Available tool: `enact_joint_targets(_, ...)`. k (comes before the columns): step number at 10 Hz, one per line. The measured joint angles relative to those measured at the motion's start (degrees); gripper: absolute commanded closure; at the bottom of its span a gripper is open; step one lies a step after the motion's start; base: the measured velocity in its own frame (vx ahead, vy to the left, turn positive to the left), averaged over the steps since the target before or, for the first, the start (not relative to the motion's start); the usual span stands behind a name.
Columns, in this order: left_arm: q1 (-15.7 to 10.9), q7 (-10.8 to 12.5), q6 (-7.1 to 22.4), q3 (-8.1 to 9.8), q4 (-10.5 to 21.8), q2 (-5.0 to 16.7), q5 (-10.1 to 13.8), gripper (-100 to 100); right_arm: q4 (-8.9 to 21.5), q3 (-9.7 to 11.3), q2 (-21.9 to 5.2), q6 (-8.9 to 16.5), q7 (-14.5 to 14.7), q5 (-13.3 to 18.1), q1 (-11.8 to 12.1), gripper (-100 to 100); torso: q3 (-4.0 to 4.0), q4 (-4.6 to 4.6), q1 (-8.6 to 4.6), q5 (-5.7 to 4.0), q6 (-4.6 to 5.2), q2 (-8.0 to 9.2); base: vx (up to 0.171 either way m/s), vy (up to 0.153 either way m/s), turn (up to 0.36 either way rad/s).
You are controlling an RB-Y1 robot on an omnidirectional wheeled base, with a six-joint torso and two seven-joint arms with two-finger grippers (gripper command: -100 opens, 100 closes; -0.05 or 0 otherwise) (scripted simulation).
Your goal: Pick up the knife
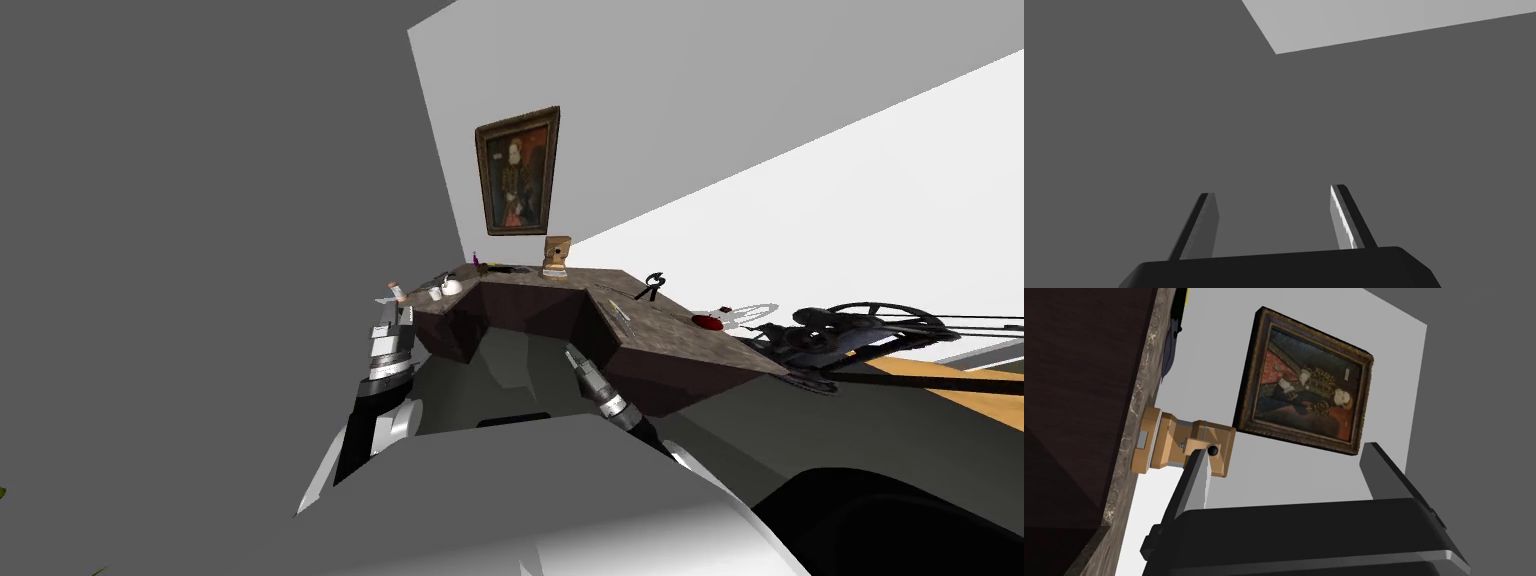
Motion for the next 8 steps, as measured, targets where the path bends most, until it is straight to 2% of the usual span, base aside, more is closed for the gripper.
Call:
enact_joint_targets(2, 0.0, 0.0, 0.0, -0.01, 0.0, 0.0, 0.0, 0, 2.5, 1.0, -4.1, 1.5, -0.7, -1.0, 2.2, -100, 0.06, 0.02, 0.11, 0.02, -0.03, 0.12, -0.103, 0.074, 0.237)
enact_joint_targets(3, 0.0, 0.0, 0.0, 0.00, 0.0, 0.0, 0.0, 0, 4.2, 1.5, -5.9, 0.9, -0.7, -1.1, 3.4, -100, 0.02, 0.01, -0.02, 0.00, 0.02, 0.04, -0.070, 0.047, 0.226)
enact_joint_targets(6, 0.0, 0.0, 0.0, 0.00, 0.0, 0.0, 0.0, 0, 8.4, 3.2, -10.7, 1.7, -1.0, -2.0, 6.1, -100, -0.04, -0.02, -0.15, -0.03, -0.02, -0.07, -0.056, 0.033, 0.161)
enact_joint_targets(8, 0.0, 0.0, 0.0, 0.00, 0.0, 0.0, 0.0, 0, 9.8, 3.7, -13.7, 2.2, -1.2, -2.8, 9.0, -100, -0.05, -0.02, -0.09, -0.02, -0.02, -0.08, -0.053, 0.045, 0.175)
